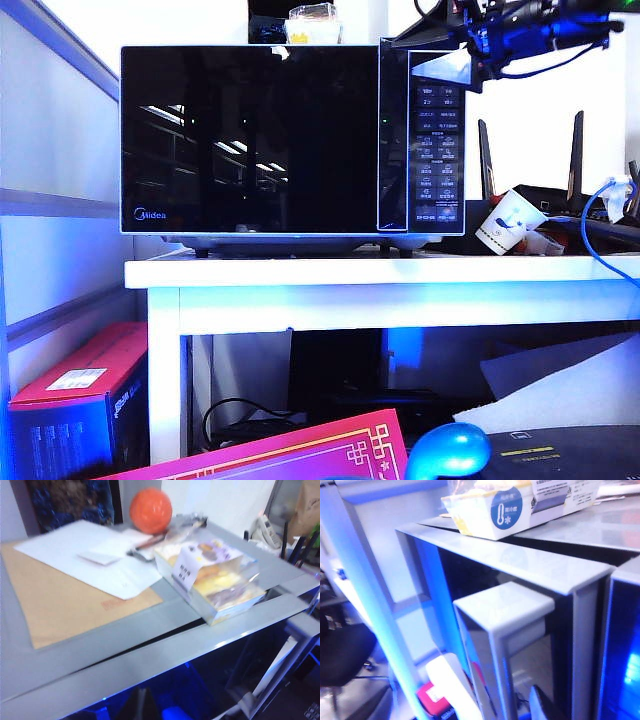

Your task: Open the microwave door, place the box of snacks from the top of the microwave inside, then close the microwave door.

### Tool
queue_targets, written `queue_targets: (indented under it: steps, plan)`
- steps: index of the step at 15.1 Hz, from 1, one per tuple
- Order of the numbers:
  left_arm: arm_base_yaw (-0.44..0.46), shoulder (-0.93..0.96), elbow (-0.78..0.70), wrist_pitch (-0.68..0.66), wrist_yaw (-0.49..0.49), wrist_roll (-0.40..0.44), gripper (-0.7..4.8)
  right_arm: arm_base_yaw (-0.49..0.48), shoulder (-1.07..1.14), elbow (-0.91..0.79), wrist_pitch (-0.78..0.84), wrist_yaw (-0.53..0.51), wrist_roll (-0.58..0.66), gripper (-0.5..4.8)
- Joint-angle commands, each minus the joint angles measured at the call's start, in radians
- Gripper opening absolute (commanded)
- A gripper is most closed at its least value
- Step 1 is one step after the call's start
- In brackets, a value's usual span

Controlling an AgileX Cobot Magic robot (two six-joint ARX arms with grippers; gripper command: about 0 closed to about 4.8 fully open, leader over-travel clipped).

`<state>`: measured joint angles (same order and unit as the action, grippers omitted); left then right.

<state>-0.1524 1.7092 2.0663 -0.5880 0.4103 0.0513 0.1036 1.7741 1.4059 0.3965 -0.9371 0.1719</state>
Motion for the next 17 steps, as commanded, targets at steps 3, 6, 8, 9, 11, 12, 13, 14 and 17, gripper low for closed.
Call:
queue_targets:
  steps: [3, 6, 8, 9, 11, 12, 13, 14, 17]
  plan:
    - [-0.001, 0.001, 0.005, 0.036, 0.014, 0.001, -0.06, 0.009, 0.006, 0.034, 0.032, -0.162, 0.114, 3.59]
    - [-0.001, 0.001, 0.005, 0.047, 0.017, 0.0, -0.06, 0.007, 0.004, 0.034, 0.028, -0.244, 0.172, 3.59]
    - [-0.001, 0.001, 0.005, 0.048, 0.017, 0.0, -0.06, 0.006, -0.005, 0.034, 0.021, -0.283, 0.181, 3.59]
    - [-0.001, 0.001, 0.005, 0.048, 0.017, 0.001, -0.06, 0.0, -0.012, 0.034, 0.02, -0.309, 0.193, 3.59]
    - [-0.001, 0.001, 0.005, 0.052, 0.017, 0.001, -0.06, -0.02, -0.042, 0.034, 0.002, -0.346, 0.195, 3.59]
    - [-0.001, 0.001, 0.005, 0.054, 0.017, 0.001, -0.06, -0.037, -0.055, 0.034, -0.003, -0.349, 0.195, 3.59]
    - [-0.001, 0.001, 0.005, 0.055, 0.016, 0.001, -0.06, -0.056, -0.062, 0.034, 0.0, -0.348, 0.195, 3.59]
    - [-0.001, 0.001, 0.005, 0.057, 0.016, 0.001, -0.06, -0.076, -0.065, 0.034, 0.006, -0.336, 0.194, 3.59]
    - [-0.001, 0.001, 0.005, 0.06, 0.017, 0.001, -0.06, -0.099, -0.064, 0.033, 0.026, -0.102, 0.105, 3.15]
